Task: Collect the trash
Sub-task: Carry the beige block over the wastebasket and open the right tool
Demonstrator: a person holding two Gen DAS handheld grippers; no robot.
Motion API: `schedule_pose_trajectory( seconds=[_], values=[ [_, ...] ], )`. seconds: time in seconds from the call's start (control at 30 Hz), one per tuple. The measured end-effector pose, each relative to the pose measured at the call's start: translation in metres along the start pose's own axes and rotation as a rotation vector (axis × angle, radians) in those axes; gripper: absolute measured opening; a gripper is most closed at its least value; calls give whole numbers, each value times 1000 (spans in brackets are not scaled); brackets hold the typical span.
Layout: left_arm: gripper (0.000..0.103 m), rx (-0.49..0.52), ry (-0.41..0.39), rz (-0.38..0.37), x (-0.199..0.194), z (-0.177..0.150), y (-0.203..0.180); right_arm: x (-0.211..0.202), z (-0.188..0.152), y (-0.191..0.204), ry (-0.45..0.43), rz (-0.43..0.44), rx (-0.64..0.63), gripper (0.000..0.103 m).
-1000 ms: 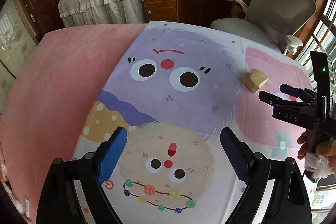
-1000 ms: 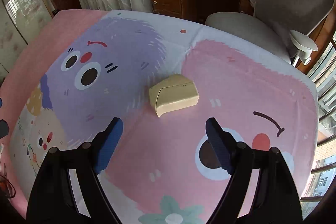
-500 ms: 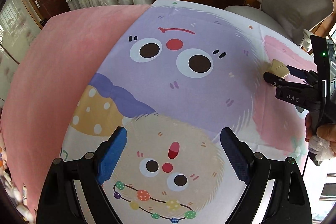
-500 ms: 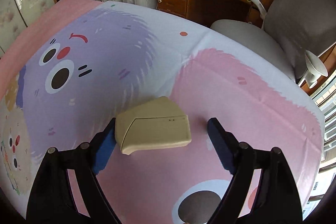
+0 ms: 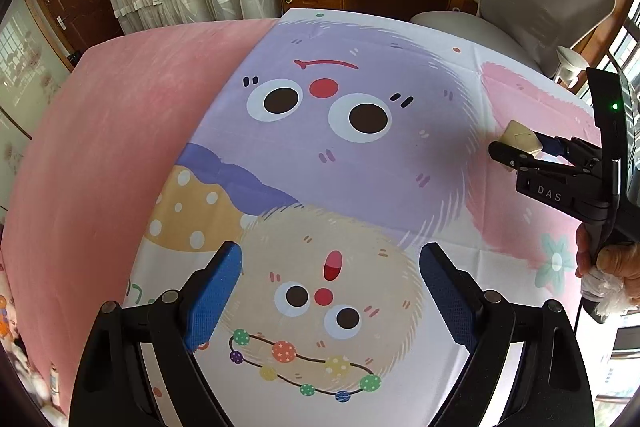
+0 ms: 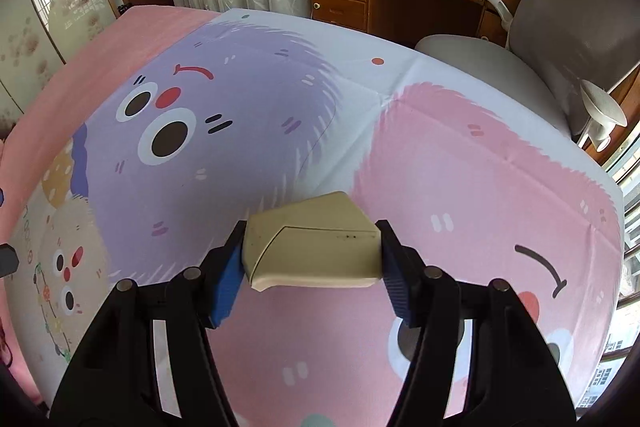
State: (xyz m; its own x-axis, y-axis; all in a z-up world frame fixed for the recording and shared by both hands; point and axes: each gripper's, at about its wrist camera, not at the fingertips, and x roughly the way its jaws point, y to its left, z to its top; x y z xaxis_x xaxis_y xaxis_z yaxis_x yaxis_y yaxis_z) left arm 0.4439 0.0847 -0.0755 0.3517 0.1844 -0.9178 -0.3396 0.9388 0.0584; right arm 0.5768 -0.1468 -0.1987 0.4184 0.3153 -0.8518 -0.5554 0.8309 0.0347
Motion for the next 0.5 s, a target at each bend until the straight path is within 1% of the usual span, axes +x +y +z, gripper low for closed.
schedule_pose_trajectory(
  seconds=[0.1, 0.2, 0.3, 0.4, 0.5],
  values=[
    [92, 31, -12, -18, -17, -10, 1, -30, -16, 14, -7, 17, 41, 58],
    [92, 65, -29, -47, -38, -23, 7, -64, -34, 32, -22, 0, 62, 58],
    [92, 112, -61, -90, -64, -42, 17, -101, -55, 55, -38, -6, 117, 58],
    [92, 159, -96, -137, -92, -65, 36, -139, -81, 89, -63, -28, 164, 58],
    [92, 210, -109, -194, -116, -96, 63, -175, -110, 129, -89, -66, 214, 58]
  ],
)
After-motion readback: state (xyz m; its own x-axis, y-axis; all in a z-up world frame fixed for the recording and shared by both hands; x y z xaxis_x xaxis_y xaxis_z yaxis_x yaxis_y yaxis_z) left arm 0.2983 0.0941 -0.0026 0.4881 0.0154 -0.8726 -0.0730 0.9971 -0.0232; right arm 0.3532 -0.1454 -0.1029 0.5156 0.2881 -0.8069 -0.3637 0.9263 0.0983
